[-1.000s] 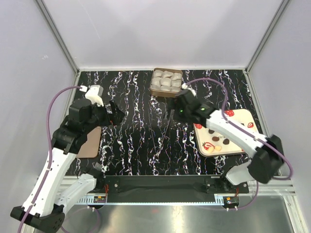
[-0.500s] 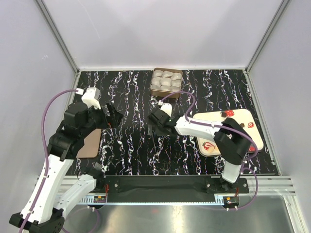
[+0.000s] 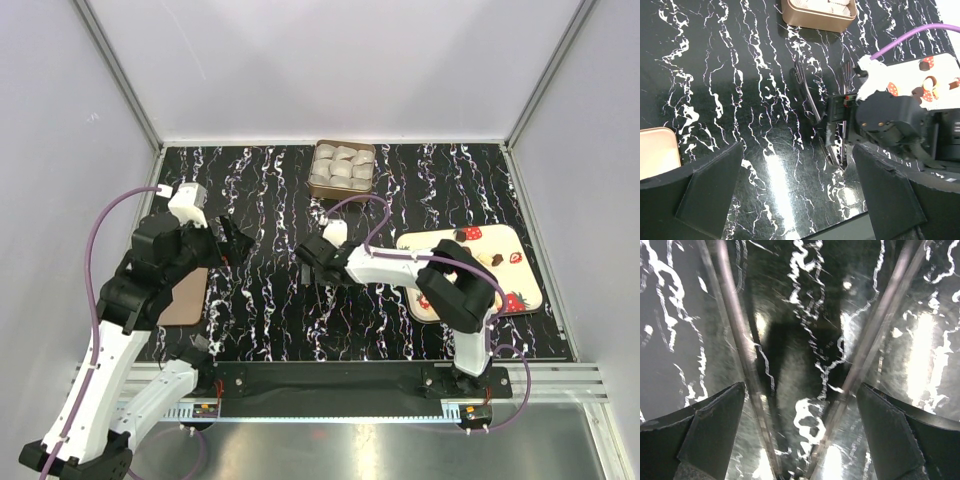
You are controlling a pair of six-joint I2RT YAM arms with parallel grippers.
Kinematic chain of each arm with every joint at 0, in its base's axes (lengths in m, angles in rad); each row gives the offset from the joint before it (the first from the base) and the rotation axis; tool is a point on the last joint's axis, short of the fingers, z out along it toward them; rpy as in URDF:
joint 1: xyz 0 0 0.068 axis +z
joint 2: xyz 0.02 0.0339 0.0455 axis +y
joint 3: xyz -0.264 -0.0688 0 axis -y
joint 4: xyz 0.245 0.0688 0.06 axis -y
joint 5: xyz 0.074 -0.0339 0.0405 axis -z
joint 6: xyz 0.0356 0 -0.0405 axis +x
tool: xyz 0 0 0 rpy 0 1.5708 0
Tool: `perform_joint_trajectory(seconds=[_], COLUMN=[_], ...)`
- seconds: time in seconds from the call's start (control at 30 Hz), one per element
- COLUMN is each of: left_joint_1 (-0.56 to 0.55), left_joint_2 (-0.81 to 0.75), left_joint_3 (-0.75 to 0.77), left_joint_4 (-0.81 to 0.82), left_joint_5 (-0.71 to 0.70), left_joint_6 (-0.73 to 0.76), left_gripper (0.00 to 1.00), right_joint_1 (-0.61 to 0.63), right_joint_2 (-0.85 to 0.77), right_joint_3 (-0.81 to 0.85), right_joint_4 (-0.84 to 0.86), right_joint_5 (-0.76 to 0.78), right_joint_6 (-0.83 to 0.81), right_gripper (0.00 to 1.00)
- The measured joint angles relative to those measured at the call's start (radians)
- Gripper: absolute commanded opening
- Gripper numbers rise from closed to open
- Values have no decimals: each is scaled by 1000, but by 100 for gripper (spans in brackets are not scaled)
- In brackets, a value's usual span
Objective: Pack the chocolate
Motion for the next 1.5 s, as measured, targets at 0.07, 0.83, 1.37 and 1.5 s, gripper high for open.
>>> perform_joint_trajectory(seconds=[0.07, 0.83, 1.37, 1.5], left_joint_1=[0, 0, 0, 0], left_joint_2=[-1, 14, 38, 38], left_joint_3=[0, -21, -37, -45], left_joint_4=[0, 13, 17, 24], left_joint_5=[5, 23, 23, 25], left_joint_6=[-3, -26, -59, -65], left_gripper=[99, 99, 99, 99], right_joint_1=[6, 33, 33, 33], right_joint_2=[16, 22, -250, -322], right_joint_3=[16, -15, -61, -16], right_joint_4=[0, 48, -121, -200], right_joint_5=[28, 161, 79, 71], right_joint_6=[3, -55, -179, -204], right_gripper=[99, 76, 63, 60])
